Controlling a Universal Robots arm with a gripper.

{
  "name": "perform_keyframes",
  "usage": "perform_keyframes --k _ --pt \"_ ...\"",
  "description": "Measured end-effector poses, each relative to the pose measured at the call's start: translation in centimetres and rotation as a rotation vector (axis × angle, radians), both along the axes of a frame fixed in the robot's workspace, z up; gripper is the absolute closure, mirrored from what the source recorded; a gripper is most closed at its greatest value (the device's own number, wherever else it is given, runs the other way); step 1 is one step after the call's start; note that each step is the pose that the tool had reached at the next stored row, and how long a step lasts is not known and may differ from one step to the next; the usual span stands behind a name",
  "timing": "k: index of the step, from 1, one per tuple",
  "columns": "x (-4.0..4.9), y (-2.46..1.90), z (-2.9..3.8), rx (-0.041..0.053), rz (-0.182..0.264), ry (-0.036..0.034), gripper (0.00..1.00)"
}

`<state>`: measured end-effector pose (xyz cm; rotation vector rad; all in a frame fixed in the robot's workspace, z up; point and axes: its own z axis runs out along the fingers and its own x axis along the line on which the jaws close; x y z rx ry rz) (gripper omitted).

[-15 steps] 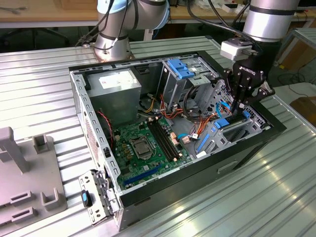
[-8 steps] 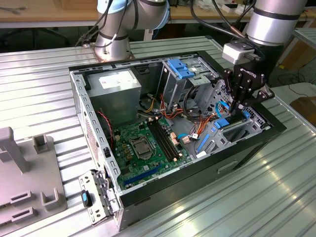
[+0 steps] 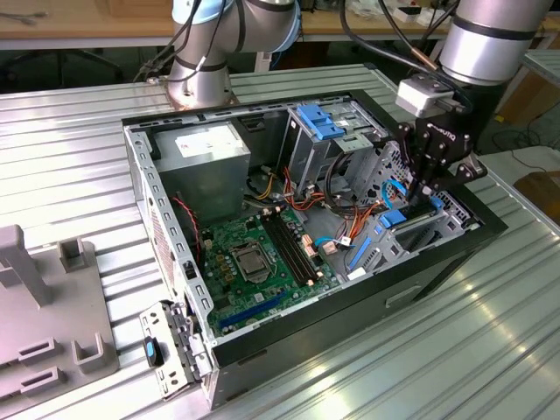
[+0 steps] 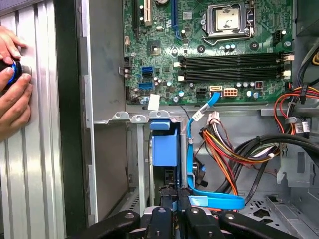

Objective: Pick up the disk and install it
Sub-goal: 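Insert the first disk wire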

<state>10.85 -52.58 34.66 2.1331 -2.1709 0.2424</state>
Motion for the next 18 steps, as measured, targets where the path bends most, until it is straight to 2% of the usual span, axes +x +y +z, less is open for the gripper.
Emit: perform_keyframes --k 4,7,8,11,14,18 --pt "0.00 -0.04 -0.02 0.0006 0.000 -0.0008 0.84" --pt "-0.03 -0.07 -0.01 0.0034 0.001 -0.0075 0.84" --pt "-0.15 -0.09 -0.02 0.0069 0.004 -0.0106 0.84" --pt "-0.28 -0.13 -0.04 0.0122 0.030 -0.0110 0.84" --pt "-0.35 -0.16 -0.06 0.0133 0.046 -0.0109 0.84" --pt "-0.36 -0.19 -0.08 0.0130 0.048 -0.0110 0.84"
